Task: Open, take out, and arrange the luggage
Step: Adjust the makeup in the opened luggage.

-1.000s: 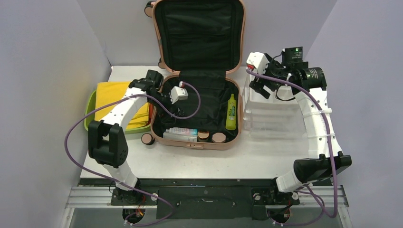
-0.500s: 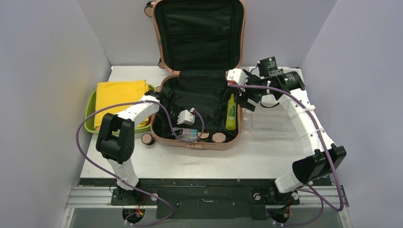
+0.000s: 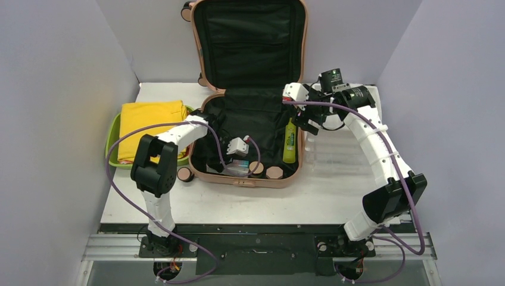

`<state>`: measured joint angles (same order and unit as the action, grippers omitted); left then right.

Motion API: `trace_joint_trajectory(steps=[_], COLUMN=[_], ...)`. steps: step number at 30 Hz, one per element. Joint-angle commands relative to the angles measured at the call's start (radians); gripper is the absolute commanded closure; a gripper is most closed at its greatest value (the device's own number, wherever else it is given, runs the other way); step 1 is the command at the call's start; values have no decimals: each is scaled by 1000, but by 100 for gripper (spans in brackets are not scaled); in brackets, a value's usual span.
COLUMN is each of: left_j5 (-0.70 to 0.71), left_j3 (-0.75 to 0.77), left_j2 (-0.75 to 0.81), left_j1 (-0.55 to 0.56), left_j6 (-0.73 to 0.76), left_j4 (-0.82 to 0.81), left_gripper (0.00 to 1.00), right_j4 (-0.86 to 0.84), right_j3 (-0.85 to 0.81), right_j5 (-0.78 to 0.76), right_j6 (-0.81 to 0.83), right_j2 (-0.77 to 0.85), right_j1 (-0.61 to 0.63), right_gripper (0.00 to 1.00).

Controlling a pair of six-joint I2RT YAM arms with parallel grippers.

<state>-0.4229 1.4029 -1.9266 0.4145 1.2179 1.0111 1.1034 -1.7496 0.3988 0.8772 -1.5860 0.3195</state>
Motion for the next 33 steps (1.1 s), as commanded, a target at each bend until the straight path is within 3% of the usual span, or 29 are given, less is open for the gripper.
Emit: trace_joint_trajectory(steps=[1, 3, 6, 7, 13, 21, 33], left_j5=[7, 13, 22, 27, 38, -26, -51], left_j3=[12, 19, 32, 35, 122, 284, 345], left_j2=[-120, -126, -130, -132, -103, -46, -54], left_j1=[20, 24, 25, 25, 3, -41, -51], left_j6=[32, 30, 10, 5, -38, -133, -189], left_j4=[-121, -123, -125, -123, -86, -32, -58], left_gripper=[48, 63, 72, 79, 96, 100, 98], right_j4=[-39, -41, -42, -42, -43, -50, -59], right_j3=[-60, -76, -86, -88, -91, -99, -94], right_j5=[-30, -24, -17, -17, -12, -1, 0], right_j6=[-27, -35, -41, -40, -45, -62, -73], right_j2=[-10, -15, -18, -18, -9, -8, -7], right_j1=[-17, -30, -37, -38, -42, -42, -43], right_gripper=[24, 24, 24, 24, 24, 24, 24])
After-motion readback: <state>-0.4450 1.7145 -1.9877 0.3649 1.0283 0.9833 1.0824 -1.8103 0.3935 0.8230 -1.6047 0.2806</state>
